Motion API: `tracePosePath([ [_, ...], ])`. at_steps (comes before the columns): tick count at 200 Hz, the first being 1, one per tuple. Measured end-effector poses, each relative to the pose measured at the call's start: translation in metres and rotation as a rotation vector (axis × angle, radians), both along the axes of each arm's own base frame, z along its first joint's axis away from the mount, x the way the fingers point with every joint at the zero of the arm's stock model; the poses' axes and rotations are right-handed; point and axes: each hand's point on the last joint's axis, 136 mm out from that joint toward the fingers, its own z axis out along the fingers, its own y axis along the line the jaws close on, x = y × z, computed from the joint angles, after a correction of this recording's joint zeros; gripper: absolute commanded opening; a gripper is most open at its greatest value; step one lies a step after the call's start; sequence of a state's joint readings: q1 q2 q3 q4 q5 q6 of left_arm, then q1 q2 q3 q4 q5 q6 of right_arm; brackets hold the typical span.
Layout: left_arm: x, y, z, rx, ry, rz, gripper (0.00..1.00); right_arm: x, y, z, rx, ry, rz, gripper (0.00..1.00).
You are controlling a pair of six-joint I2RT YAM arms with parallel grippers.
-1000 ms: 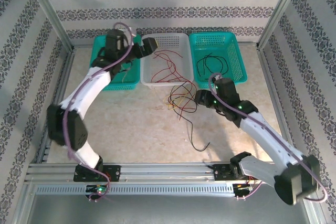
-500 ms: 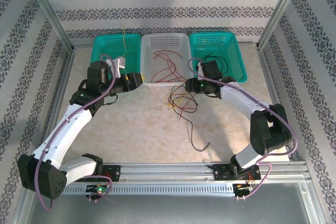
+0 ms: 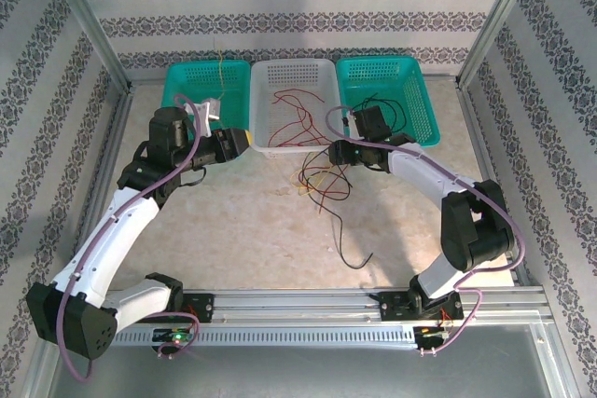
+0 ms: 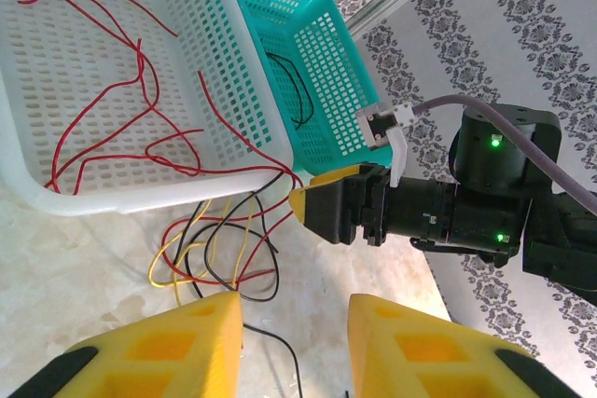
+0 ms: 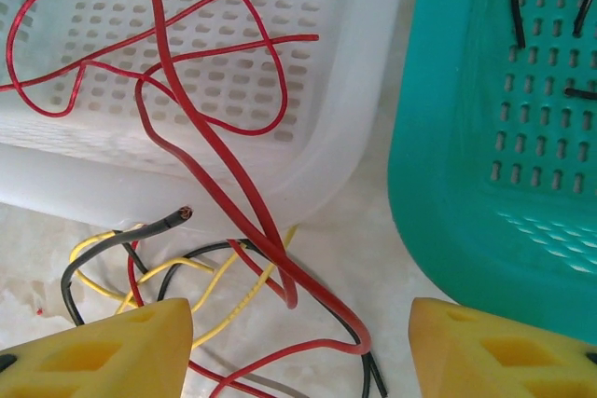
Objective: Untangle the cables
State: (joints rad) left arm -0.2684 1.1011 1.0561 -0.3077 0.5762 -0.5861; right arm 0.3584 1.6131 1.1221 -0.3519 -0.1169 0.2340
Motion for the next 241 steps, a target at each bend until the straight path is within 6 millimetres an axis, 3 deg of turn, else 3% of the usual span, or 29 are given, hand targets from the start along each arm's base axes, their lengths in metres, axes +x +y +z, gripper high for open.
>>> tracePosePath([
  [36,-0.001,-0.002,-0.001,-0.003,0.006,-0.010,0.31,0.011,0.008,0.002,-0.005,-0.015,0.030,0.53],
  [60,-0.002,-0.005,-0.001,-0.004,0.007,-0.020,0.30,0.006,0.019,-0.005,-0.002,0.000,0.064,0.51],
  [94,-0.003,-0.007,-0.001,-0.007,0.008,-0.029,0.29,-0.004,0.041,-0.013,-0.003,0.018,0.126,0.15],
  [119,-0.003,-0.007,-0.003,-0.006,0.013,-0.030,0.29,-0.016,0.058,-0.015,-0.001,0.019,0.169,0.04],
  [155,-0.003,-0.007,-0.003,-0.005,0.014,-0.030,0.29,-0.057,0.078,-0.008,0.008,0.009,0.240,0.00],
  [184,-0.003,-0.007,-0.009,-0.002,0.027,-0.030,0.28,-0.100,0.085,0.023,0.065,-0.047,0.283,0.00],
  [206,-0.002,-0.008,-0.017,0.003,0.045,-0.034,0.27,-0.125,0.078,0.042,0.129,-0.079,0.271,0.00],
  [221,-0.003,-0.011,-0.022,0.008,0.057,-0.041,0.27,-0.139,0.070,0.043,0.162,-0.071,0.248,0.00],
  [241,-0.004,-0.014,-0.028,0.014,0.068,-0.050,0.27,-0.158,0.062,0.029,0.182,-0.013,0.228,0.02],
])
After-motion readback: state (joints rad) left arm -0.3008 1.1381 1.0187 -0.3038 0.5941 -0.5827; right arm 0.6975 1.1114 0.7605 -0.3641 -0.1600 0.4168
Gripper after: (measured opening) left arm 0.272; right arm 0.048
